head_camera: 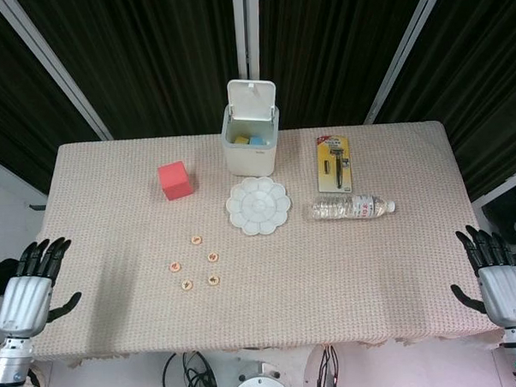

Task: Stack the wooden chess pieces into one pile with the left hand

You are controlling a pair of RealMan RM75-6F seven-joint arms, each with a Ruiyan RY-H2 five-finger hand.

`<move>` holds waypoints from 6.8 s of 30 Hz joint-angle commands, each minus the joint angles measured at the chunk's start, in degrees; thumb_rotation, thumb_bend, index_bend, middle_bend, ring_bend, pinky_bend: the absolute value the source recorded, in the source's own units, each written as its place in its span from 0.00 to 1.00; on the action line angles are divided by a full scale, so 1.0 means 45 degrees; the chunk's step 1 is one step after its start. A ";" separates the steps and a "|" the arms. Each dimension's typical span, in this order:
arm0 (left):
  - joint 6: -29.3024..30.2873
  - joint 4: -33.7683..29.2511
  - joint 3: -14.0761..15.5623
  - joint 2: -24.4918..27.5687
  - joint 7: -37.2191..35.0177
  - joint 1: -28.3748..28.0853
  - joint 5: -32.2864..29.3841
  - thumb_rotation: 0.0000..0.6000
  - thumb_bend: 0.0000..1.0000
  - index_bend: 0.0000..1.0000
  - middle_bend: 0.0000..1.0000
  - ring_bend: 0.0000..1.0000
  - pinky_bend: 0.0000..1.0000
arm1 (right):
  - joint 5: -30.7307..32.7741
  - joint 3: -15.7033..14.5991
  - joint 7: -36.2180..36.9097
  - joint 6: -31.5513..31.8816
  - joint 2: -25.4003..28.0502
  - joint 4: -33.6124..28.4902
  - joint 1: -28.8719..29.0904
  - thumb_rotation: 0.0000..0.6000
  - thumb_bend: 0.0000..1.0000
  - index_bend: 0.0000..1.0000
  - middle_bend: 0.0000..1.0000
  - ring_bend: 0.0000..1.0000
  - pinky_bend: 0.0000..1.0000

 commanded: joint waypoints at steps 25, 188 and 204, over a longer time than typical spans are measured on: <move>-0.2432 -0.0663 0.0879 -0.0971 -0.0896 -0.1448 0.1476 1.00 0.20 0.15 0.11 0.00 0.00 | 0.0107 0.0051 0.0601 -0.0236 0.0023 0.0438 0.0092 1.00 0.14 0.00 0.00 0.00 0.00; -0.6377 0.1895 0.0054 -0.5876 0.1149 -0.5790 -0.1635 1.00 0.35 0.48 0.14 0.00 0.00 | 0.0311 -0.0120 0.2101 -0.0479 0.0072 0.1253 -0.0229 1.00 0.10 0.00 0.00 0.00 0.00; -0.5917 0.1113 -0.0537 -0.3959 0.0914 -0.5255 -0.2926 1.00 0.35 0.48 0.14 0.00 0.00 | 0.0302 -0.0072 0.2279 -0.0298 0.0159 0.1263 -0.0287 1.00 0.10 0.00 0.00 0.00 0.00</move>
